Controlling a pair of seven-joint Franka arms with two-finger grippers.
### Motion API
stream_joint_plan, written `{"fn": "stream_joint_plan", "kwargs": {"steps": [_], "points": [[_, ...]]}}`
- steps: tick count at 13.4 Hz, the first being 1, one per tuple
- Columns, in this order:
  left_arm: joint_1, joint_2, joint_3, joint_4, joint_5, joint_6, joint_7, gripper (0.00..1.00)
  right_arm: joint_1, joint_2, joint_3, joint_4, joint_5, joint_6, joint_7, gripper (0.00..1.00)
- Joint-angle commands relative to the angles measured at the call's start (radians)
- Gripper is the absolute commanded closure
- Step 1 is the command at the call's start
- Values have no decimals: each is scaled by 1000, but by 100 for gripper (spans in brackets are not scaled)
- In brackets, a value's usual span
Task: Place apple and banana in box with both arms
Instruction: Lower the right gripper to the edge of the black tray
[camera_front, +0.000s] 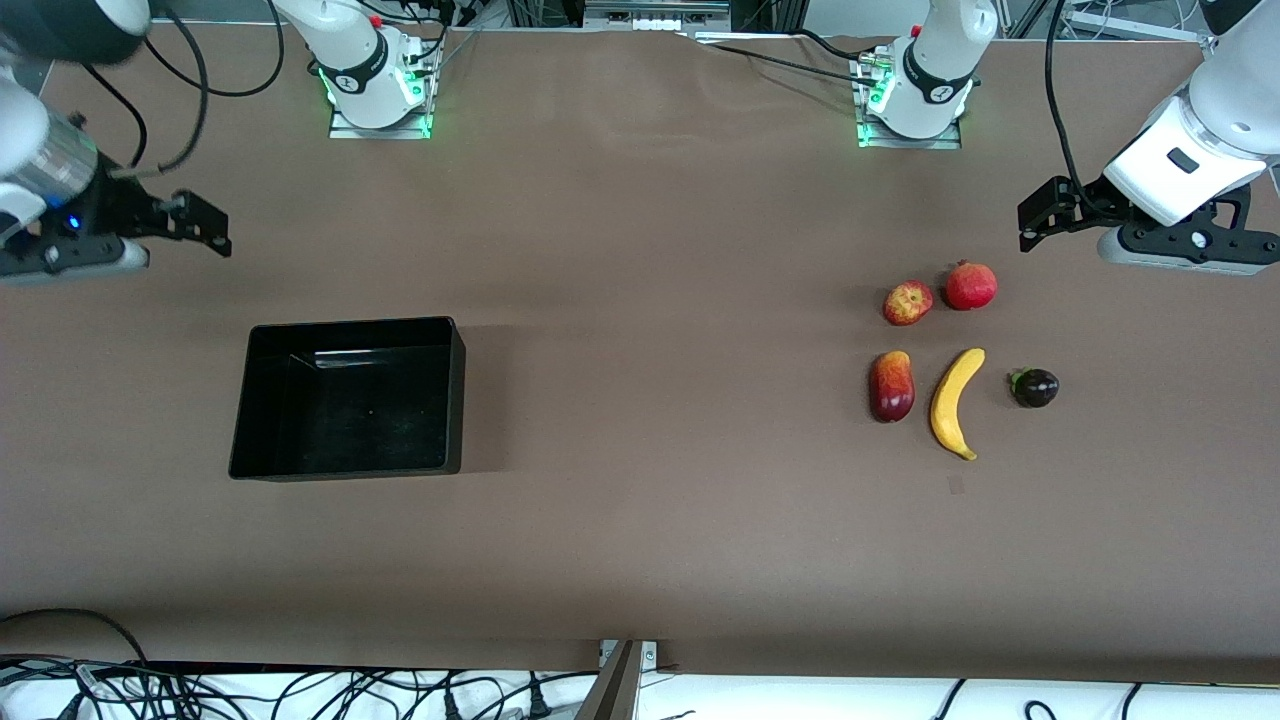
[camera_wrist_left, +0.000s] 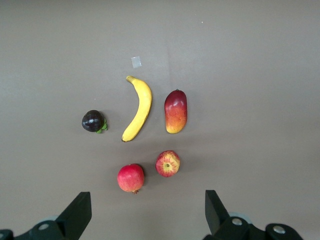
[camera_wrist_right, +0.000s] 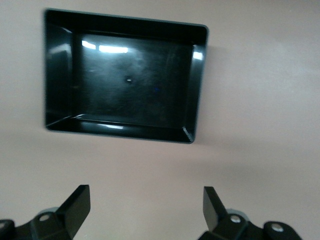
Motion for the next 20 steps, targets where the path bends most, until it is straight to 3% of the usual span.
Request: {"fn": "stream_joint_plan", "kwargs": {"steps": [1, 5, 8, 10, 14, 18, 20], "points": [[-2, 3, 2, 12, -5, 2, 11, 0, -5, 137, -55, -25, -52, 135, -50, 0], [-2, 3, 2, 12, -5, 2, 11, 0, -14, 274, -155, -158, -44, 435, -92, 0], [-2, 3, 2, 12, -5, 2, 11, 0, -63, 296, -160, -310, -36, 613, -106, 0], [-1, 3, 2, 11, -5, 2, 11, 0, -75, 325, -158, -349, -35, 698, -106, 1], [-1, 3, 2, 11, -5, 2, 11, 0, -76, 333, -152, -338, 0, 694, -107, 3], [-1, 3, 3, 12, -5, 2, 14, 0, -76, 256, -135, -233, 16, 450, -107, 2], [-1, 3, 3, 12, -5, 2, 16, 0, -74, 261, -120, -182, 66, 406, -109, 2]]}}
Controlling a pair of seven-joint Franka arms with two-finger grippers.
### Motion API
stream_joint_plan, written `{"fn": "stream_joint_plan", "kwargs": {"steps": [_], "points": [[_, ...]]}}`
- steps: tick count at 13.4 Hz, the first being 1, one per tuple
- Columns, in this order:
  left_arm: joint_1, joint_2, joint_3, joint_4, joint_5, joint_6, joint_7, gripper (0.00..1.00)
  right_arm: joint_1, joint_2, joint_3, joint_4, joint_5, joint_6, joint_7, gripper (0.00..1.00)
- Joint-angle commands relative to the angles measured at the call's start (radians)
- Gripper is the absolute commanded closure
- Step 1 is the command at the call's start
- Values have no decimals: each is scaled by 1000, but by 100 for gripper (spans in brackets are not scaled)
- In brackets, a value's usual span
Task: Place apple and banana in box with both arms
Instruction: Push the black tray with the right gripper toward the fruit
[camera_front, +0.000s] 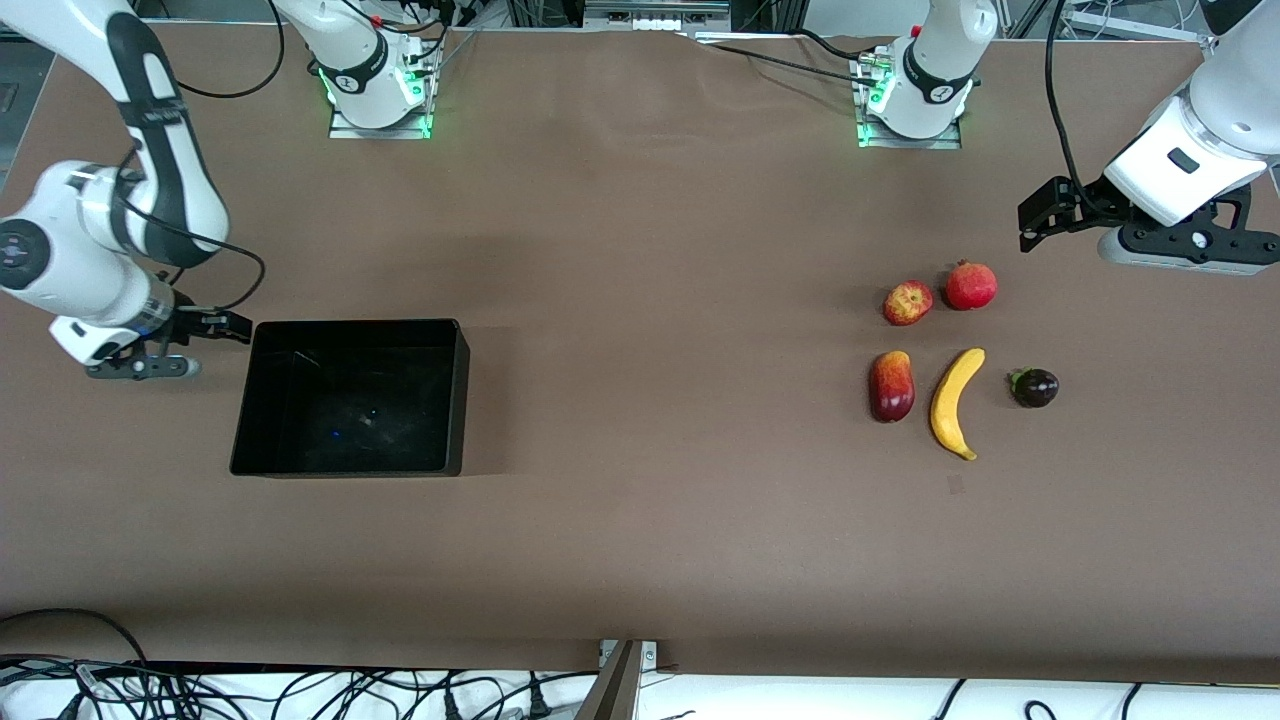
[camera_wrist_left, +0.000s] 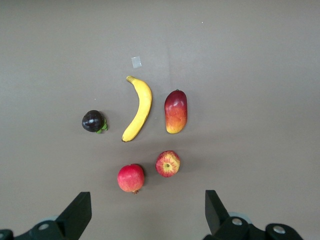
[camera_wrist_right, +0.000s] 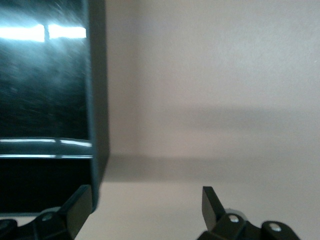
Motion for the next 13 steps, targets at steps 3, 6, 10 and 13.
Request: {"fn": "stream_joint_plan", "kwargs": {"steps": [3, 6, 10, 13], "points": [[-1, 3, 5, 12, -5, 2, 17, 0, -4, 48, 20, 42, 140, -20, -29, 2], [-1, 3, 5, 12, -5, 2, 17, 0, -3, 129, 35, 36, 151, 84, -47, 2], [-1, 3, 5, 12, -5, 2, 17, 0, -3, 154, 37, 31, 153, 86, -50, 61], [-1, 3, 5, 12, -5, 2, 16, 0, 5, 145, 51, 57, 153, 30, 8, 100]]}}
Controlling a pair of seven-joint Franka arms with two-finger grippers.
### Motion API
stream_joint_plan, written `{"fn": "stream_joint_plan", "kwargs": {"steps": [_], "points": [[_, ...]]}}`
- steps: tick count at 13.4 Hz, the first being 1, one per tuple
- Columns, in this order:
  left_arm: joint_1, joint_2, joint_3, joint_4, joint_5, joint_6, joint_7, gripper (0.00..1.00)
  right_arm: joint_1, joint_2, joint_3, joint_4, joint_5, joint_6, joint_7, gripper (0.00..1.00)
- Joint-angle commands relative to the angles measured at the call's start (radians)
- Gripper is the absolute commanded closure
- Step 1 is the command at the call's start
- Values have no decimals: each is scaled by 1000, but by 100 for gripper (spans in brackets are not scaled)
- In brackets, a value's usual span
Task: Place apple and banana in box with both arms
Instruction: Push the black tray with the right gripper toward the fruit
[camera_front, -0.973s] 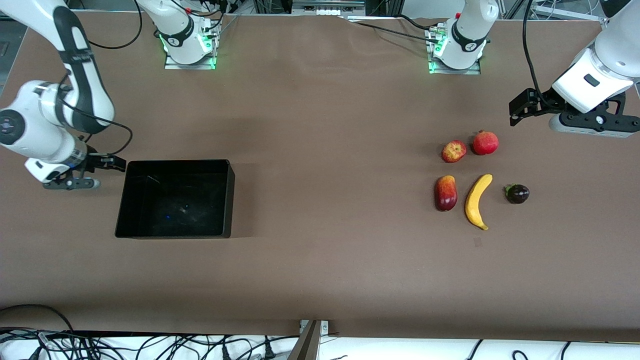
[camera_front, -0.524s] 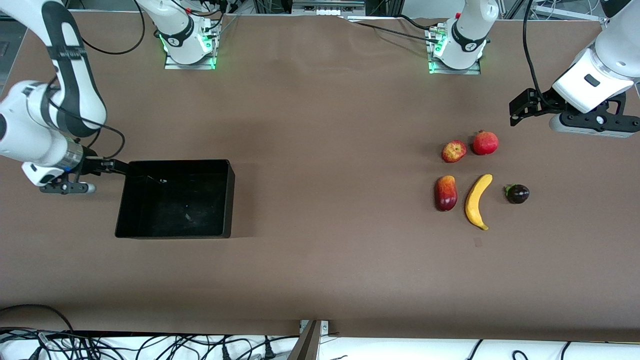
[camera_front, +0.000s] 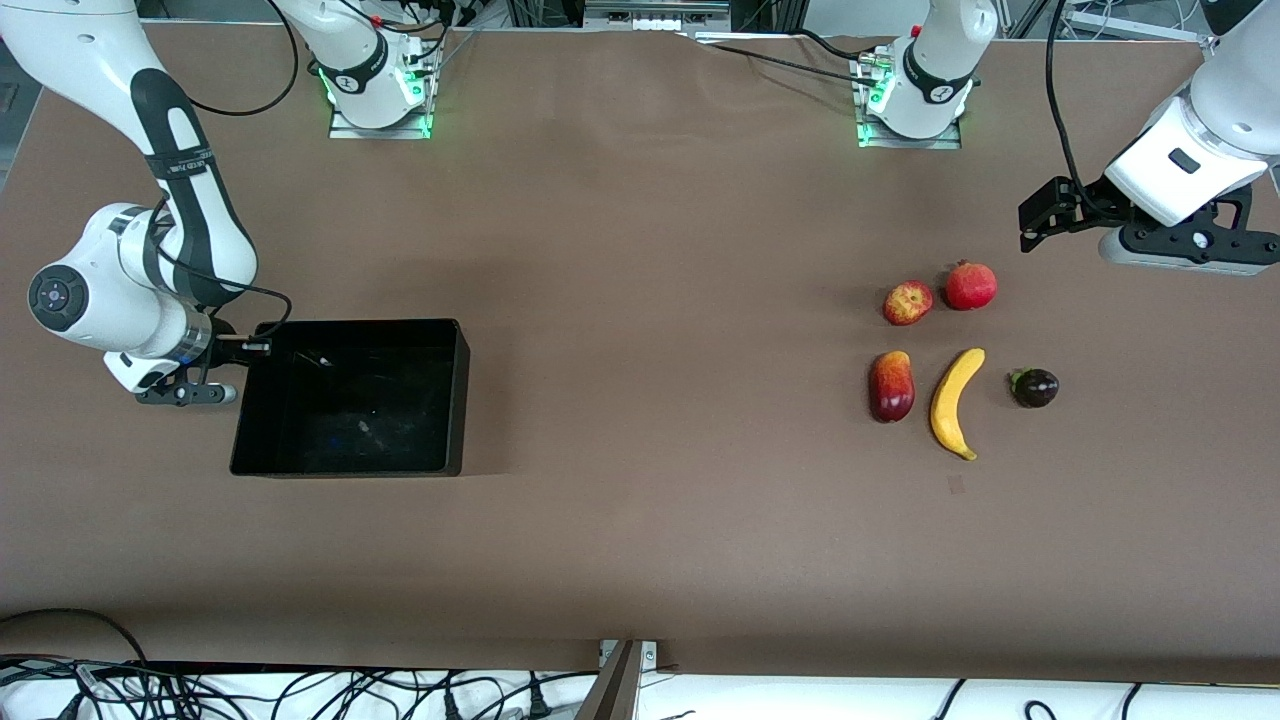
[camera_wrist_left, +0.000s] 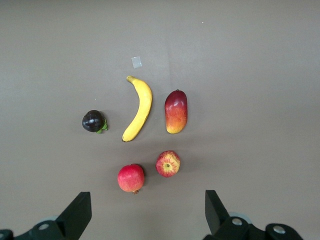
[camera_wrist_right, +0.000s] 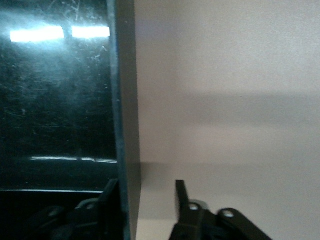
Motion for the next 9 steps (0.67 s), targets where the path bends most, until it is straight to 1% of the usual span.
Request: {"fn": "stream_joint_plan", "kwargs": {"steps": [1, 2, 3, 5, 6, 7, 8, 9], "points": [[-3, 3, 2, 12, -5, 2, 14, 0, 3, -22, 14, 33, 16, -64, 31, 100], [-3, 3, 1, 12, -5, 2, 14, 0, 5, -24, 17, 53, 16, -93, 29, 100], [-1, 3, 1, 12, -5, 2, 13, 0, 5, -25, 41, 89, 16, -132, 27, 100], [-4, 3, -1, 12, -5, 0, 6, 0, 6, -25, 104, 181, 16, -238, 40, 100], [-4, 3, -2, 12, -5, 0, 5, 0, 14, -25, 148, 224, 20, -269, 47, 100], [-4, 3, -1, 12, -5, 0, 6, 0, 35, -25, 175, 264, 37, -275, 70, 100], [-4, 3, -1, 12, -5, 0, 6, 0, 73, -21, 182, 292, 54, -276, 111, 100], [-4, 3, -2, 12, -5, 0, 6, 0, 133, -12, 186, 330, 66, -277, 165, 100]]}}
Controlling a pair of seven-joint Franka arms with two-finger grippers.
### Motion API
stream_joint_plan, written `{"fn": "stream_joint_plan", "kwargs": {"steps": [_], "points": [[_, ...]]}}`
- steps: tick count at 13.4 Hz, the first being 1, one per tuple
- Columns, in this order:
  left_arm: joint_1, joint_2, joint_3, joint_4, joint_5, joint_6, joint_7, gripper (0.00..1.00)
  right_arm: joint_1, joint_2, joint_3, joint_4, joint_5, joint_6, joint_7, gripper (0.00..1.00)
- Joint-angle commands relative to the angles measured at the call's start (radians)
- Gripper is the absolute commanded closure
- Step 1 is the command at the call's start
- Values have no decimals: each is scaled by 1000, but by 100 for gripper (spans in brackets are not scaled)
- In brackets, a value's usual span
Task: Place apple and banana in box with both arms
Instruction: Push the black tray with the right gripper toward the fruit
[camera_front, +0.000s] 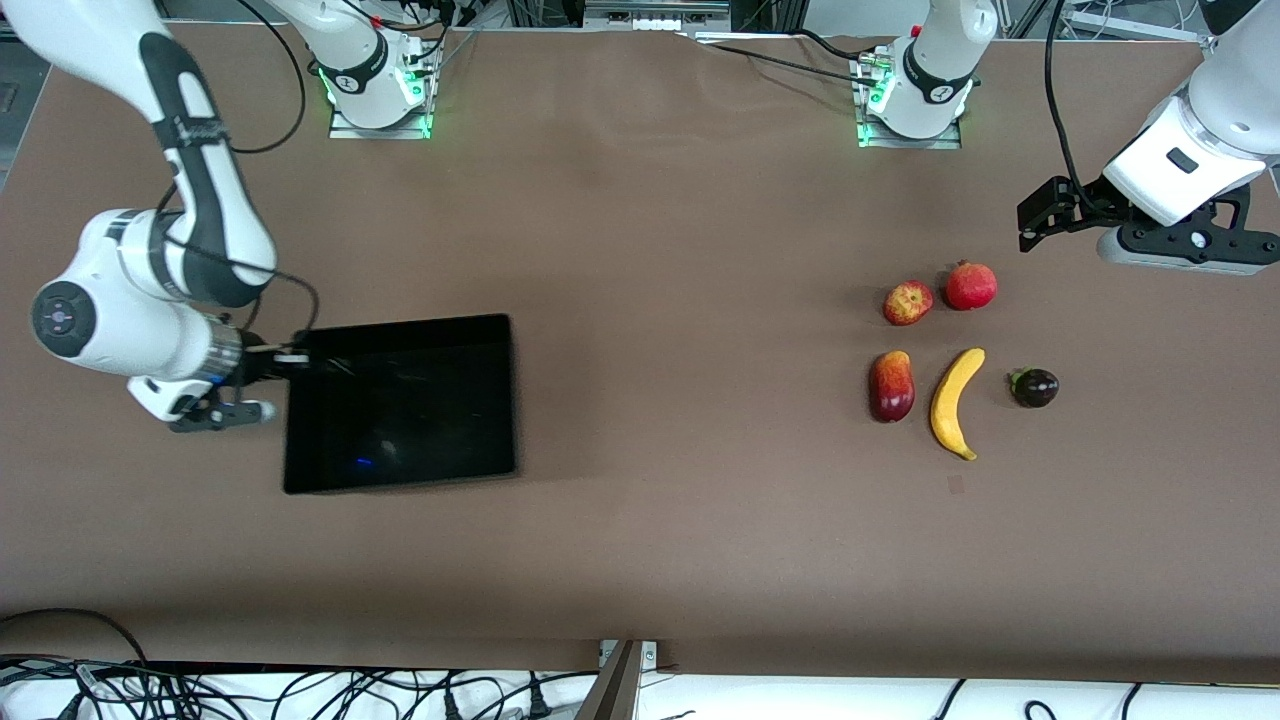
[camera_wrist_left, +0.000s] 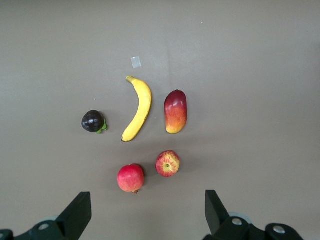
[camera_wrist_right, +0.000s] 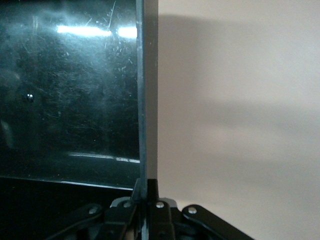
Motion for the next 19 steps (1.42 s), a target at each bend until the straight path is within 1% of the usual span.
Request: {"fn": "stream_joint_plan", "kwargs": {"steps": [1, 4, 5, 7, 9, 12, 15, 16, 17, 18, 19], "points": [[-3, 3, -1, 12, -5, 0, 5, 0, 140, 18, 11, 111, 59, -44, 137, 100], [-3, 3, 1, 12, -5, 0, 9, 0, 326, 80, 11, 175, 157, -31, 393, 100], [-3, 3, 1, 12, -5, 0, 9, 0, 398, 116, 11, 217, 157, -20, 483, 100], [-2, 1, 2, 10, -5, 0, 14, 0, 506, 199, 10, 313, 148, 32, 643, 100], [0, 3, 2, 10, -5, -1, 14, 0, 592, 268, 2, 370, 142, 78, 717, 100], [-2, 3, 1, 10, -5, -3, 13, 0, 667, 330, 2, 387, 106, 164, 792, 100], [-2, 4, 2, 10, -5, -3, 6, 0, 679, 364, 2, 387, 71, 179, 800, 100], [-3, 27, 1, 9, -5, -14, 5, 0, 695, 377, 2, 387, 68, 198, 799, 100], [-3, 52, 1, 9, -5, -58, 5, 0, 705, 388, 1, 386, 60, 222, 797, 91], [-2, 81, 1, 7, -5, -107, 12, 0, 705, 387, 1, 386, 51, 228, 797, 1], [-2, 110, 2, 4, -3, -147, 17, 0, 705, 378, -6, 387, 40, 226, 796, 0]]}}
